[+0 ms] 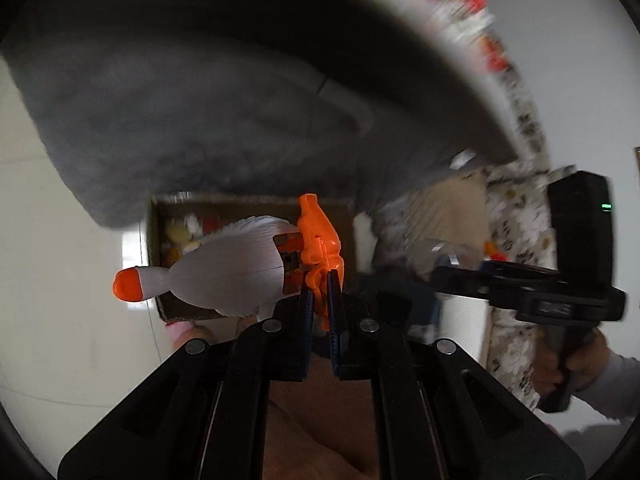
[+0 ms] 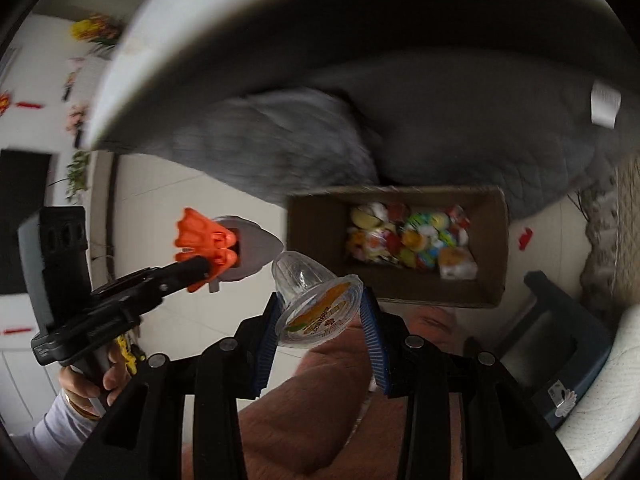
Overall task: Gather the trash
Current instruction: 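Release both items into the cardboard box and raise the tools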
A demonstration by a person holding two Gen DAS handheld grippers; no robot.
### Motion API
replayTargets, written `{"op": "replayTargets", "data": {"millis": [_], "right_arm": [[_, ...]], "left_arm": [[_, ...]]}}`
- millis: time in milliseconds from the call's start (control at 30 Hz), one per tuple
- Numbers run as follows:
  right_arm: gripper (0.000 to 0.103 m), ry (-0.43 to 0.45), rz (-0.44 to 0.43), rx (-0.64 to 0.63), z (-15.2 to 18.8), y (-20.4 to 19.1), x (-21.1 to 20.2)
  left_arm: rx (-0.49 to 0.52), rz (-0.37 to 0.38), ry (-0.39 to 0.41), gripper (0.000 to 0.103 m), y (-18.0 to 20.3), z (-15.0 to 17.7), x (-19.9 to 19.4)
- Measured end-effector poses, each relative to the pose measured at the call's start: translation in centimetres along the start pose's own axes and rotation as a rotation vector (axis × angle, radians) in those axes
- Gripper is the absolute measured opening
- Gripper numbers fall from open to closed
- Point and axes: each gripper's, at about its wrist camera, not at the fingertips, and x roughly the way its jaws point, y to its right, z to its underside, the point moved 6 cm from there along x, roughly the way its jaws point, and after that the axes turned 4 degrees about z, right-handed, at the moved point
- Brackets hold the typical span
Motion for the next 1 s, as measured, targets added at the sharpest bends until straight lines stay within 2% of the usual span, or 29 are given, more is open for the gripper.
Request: {"op": "replayTargets", "data": {"millis": [233, 267, 300, 333, 367, 500, 567, 600, 767, 933, 1000], "right_arm": [[0.041, 0.005, 0.091, 0.092, -1.3, 6.8, 8.6], [0.049, 0.005, 0.107, 0.102, -1.5, 7.8, 9.7], [0.074, -0.006, 0.127, 0.117, -1.6, 8.7, 10.9], [0.08, -0.023, 0.157, 0.143, -1.7, 10.0, 12.2], [0.077, -0.028, 0.175, 0.157, -1.7, 10.6, 12.7], [0.077, -0.07, 0.201, 0.19, -1.3, 12.5, 13.9], [0.082, -0.07, 0.205, 0.187, -1.1, 12.7, 13.4], [0.083, -0.067, 0.213, 0.185, -1.0, 12.8, 13.3], [0.084, -0.072, 0.216, 0.195, -0.3, 13.2, 12.1], [0.084, -0.036, 0.181, 0.189, -0.5, 10.9, 7.9], [0.084, -0.013, 0.164, 0.171, -0.9, 9.7, 5.8]], "left_arm": [[0.014, -0.104, -0.176, 0.006, -5.3, -0.2, 12.5], [-0.015, -0.138, -0.198, 0.016, -6.6, -0.4, 14.3], [-0.041, -0.154, -0.216, 0.027, -7.5, -0.3, 15.2], [-0.07, -0.175, -0.238, 0.061, -8.4, -0.3, 16.1], [-0.108, -0.218, -0.259, 0.074, -9.5, -0.2, 16.7], [-0.174, -0.284, -0.297, 0.076, -11.5, 0.8, 17.4], [-0.17, -0.279, -0.311, 0.076, -11.5, 1.1, 17.2], [-0.156, -0.302, -0.316, 0.076, -11.5, 1.4, 16.9], [-0.139, -0.359, -0.329, 0.076, -11.6, 2.9, 14.8], [-0.091, -0.385, -0.276, 0.076, -9.5, 3.5, 10.7], [-0.045, -0.387, -0.22, 0.076, -7.6, 3.1, 8.3]]}}
